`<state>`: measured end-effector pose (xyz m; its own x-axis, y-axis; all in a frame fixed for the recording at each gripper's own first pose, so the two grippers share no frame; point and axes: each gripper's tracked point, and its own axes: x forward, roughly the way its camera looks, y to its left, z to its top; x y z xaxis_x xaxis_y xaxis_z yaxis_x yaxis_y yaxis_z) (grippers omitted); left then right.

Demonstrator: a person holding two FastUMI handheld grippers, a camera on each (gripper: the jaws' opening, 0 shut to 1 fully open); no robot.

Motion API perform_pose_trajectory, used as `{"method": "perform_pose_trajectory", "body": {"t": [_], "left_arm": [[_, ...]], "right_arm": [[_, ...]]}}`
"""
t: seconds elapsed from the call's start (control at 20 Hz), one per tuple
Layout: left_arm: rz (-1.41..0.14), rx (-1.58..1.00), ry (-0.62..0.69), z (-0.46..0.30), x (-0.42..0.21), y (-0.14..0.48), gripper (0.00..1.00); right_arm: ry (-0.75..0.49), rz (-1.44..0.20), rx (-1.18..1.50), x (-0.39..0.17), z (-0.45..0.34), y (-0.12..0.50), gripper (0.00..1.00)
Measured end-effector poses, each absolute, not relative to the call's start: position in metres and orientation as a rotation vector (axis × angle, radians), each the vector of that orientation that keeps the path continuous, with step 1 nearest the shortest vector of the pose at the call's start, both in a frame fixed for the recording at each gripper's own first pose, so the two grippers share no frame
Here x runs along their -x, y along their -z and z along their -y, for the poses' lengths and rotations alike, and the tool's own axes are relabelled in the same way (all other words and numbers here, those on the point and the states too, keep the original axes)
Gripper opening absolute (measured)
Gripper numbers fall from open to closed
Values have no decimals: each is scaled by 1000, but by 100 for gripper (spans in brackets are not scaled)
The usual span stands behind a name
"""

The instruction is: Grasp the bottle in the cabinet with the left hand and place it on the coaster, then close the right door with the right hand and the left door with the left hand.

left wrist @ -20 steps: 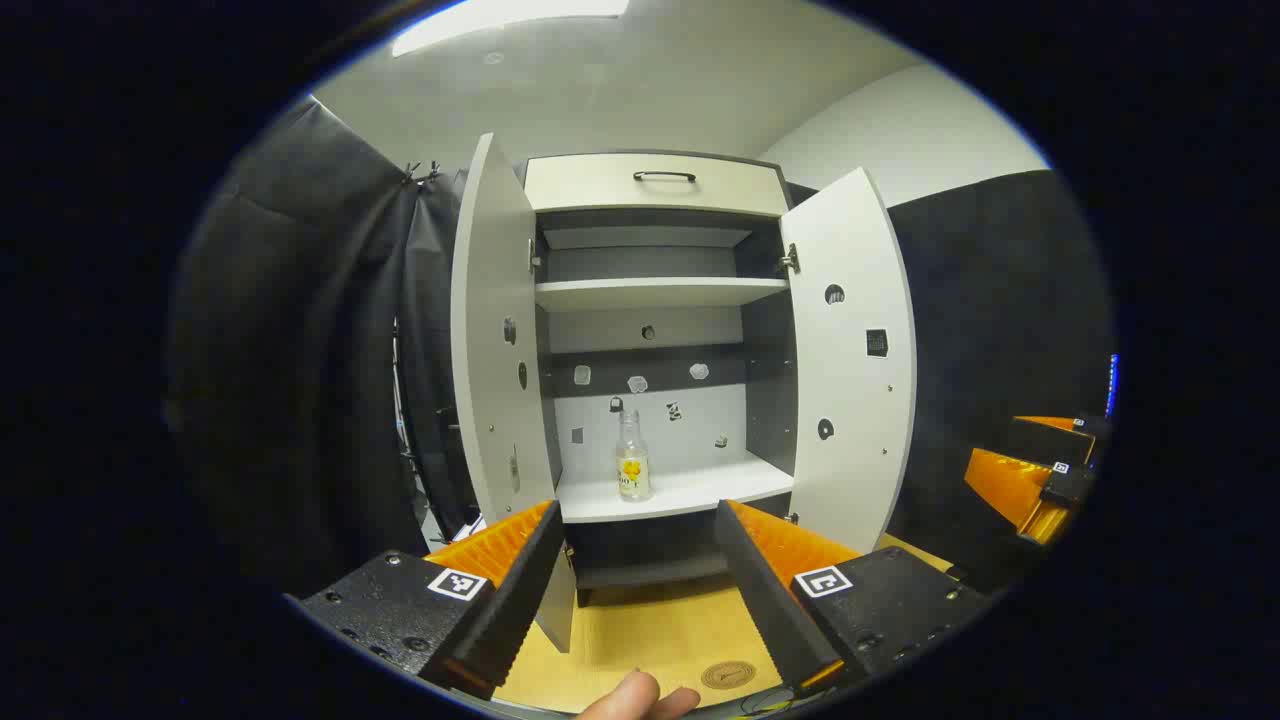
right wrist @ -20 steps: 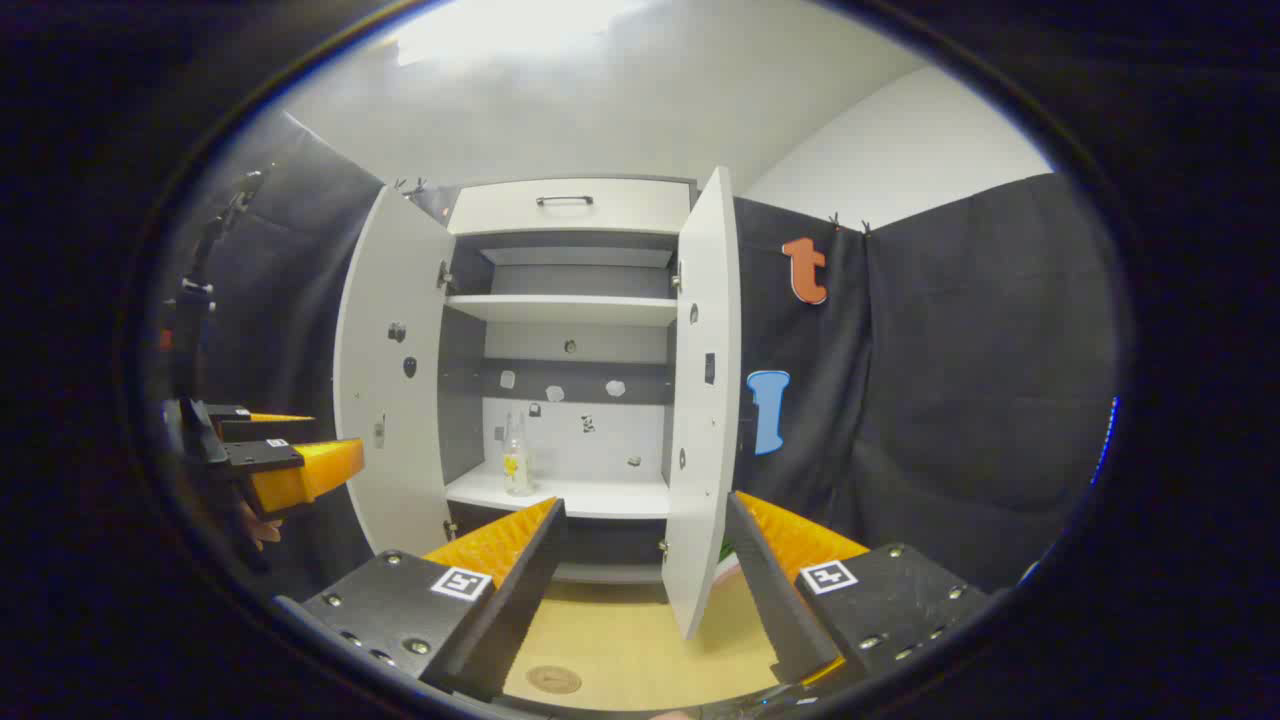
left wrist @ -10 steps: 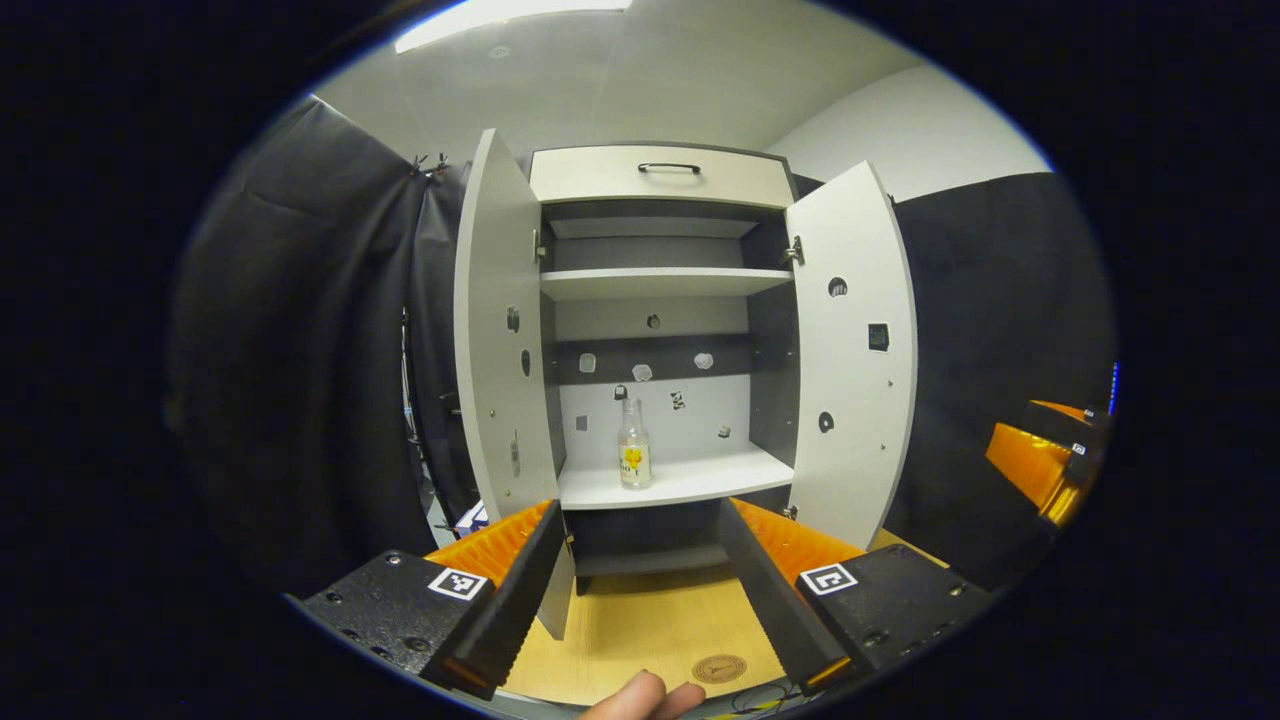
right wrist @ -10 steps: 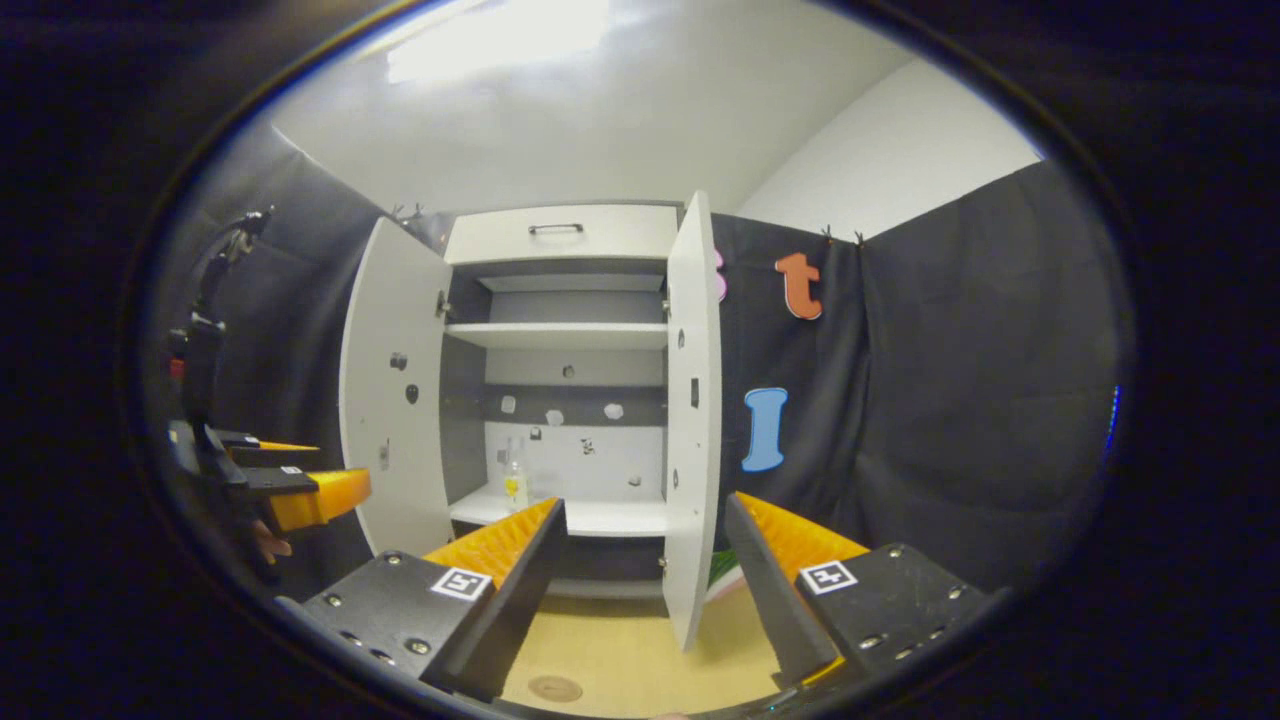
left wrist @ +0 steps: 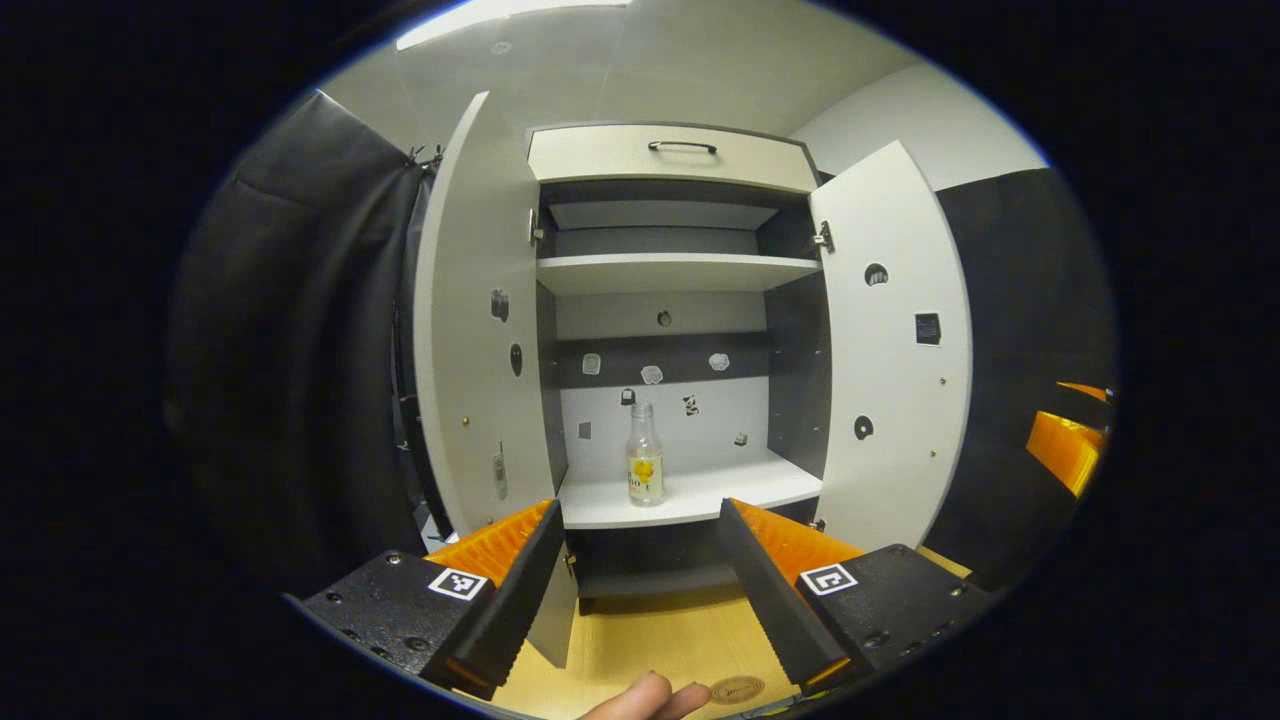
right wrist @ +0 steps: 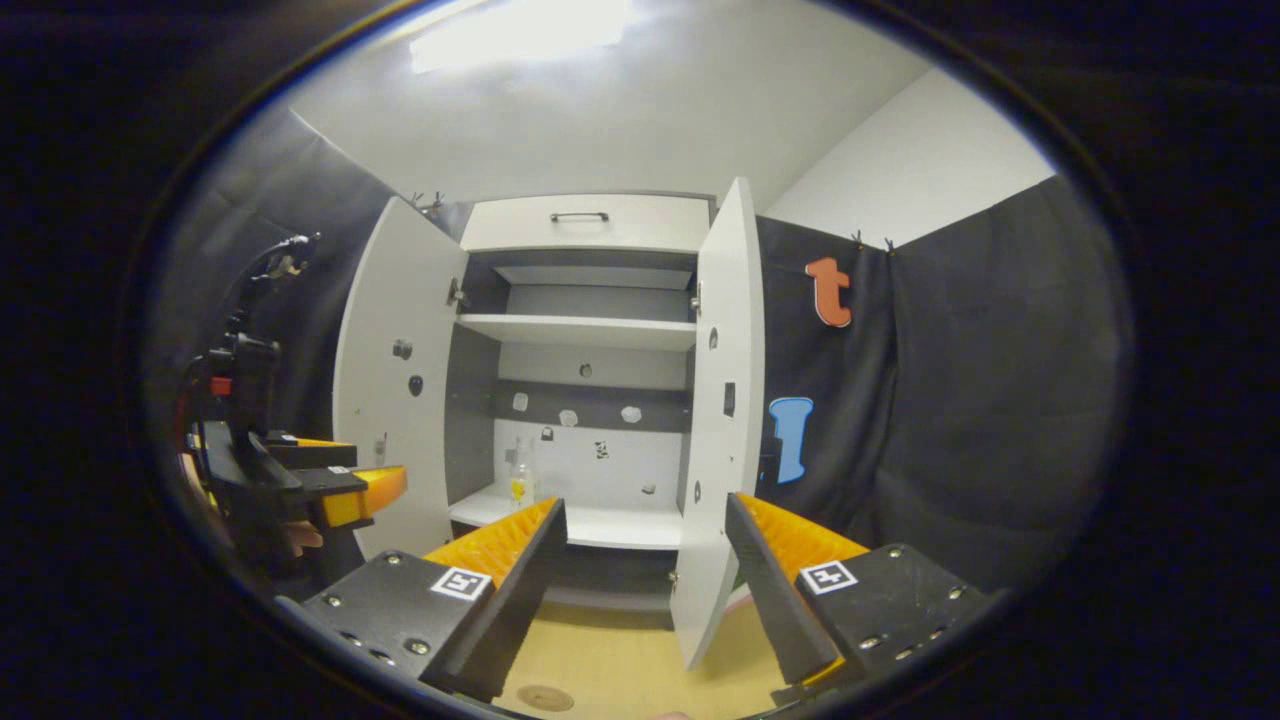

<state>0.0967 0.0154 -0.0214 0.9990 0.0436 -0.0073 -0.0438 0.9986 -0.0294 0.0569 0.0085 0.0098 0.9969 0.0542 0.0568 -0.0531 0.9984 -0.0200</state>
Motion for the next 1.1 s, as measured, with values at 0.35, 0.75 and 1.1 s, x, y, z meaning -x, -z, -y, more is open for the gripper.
{"method": "perform_pose_trajectory", "body": {"t": [0.35,0.75,1.1], "left_arm": [[-6,29,-38,-19,-212,40,98],[16,35,-71,-19,-342,62,98],[-54,59,-134,-42,-429,94,98]], "right_arm": [[-16,85,-20,-105,-4,-17,94],[22,71,-30,-142,8,-14,97],[79,63,-9,-151,28,-8,96]]}}
